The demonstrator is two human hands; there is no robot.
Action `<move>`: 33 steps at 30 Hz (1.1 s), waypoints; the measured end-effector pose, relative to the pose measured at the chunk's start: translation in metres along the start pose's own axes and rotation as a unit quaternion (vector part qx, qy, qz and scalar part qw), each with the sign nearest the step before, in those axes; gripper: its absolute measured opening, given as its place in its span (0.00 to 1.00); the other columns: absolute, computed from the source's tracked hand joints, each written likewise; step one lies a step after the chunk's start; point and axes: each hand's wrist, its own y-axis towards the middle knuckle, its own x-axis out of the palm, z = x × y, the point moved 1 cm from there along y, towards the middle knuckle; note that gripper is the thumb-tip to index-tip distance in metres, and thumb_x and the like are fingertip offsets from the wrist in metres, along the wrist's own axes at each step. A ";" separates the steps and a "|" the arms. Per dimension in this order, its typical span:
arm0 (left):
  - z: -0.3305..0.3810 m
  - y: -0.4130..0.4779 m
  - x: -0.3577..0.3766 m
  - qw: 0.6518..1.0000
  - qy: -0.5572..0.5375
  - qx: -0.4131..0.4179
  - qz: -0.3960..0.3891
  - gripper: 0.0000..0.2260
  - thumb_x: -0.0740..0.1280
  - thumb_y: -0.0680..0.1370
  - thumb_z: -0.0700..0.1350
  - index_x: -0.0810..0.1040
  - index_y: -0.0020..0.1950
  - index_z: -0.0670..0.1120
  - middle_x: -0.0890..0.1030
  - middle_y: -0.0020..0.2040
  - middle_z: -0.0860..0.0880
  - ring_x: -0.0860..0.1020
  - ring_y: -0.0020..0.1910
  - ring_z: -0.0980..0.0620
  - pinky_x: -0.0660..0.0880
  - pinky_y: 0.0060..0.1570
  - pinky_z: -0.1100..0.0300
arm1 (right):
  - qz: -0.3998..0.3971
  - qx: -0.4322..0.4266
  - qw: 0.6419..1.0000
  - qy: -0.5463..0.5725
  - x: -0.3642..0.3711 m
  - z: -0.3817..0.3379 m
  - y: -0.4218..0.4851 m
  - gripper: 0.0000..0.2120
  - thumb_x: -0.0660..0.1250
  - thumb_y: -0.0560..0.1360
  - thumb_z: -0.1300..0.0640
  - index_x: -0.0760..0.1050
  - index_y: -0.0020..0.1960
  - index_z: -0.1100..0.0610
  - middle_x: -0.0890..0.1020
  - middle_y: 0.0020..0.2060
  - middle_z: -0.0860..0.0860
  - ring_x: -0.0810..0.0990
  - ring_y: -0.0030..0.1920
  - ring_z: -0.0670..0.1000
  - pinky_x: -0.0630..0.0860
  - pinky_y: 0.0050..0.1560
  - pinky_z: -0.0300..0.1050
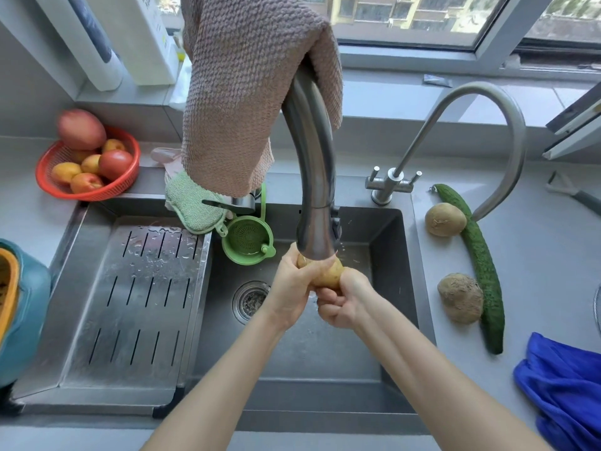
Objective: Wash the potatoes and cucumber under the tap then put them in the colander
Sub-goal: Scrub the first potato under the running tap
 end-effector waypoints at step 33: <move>0.009 -0.019 0.005 1.000 0.000 -0.015 0.025 0.09 0.55 0.79 0.40 0.75 0.48 0.40 0.76 0.40 0.45 0.74 0.39 0.51 0.74 0.38 0.60 | 0.072 -0.442 0.863 -0.232 -0.004 0.020 0.009 0.12 0.51 0.71 0.53 0.62 0.31 0.57 0.68 0.27 0.50 0.65 0.30 0.50 0.62 0.30 0.42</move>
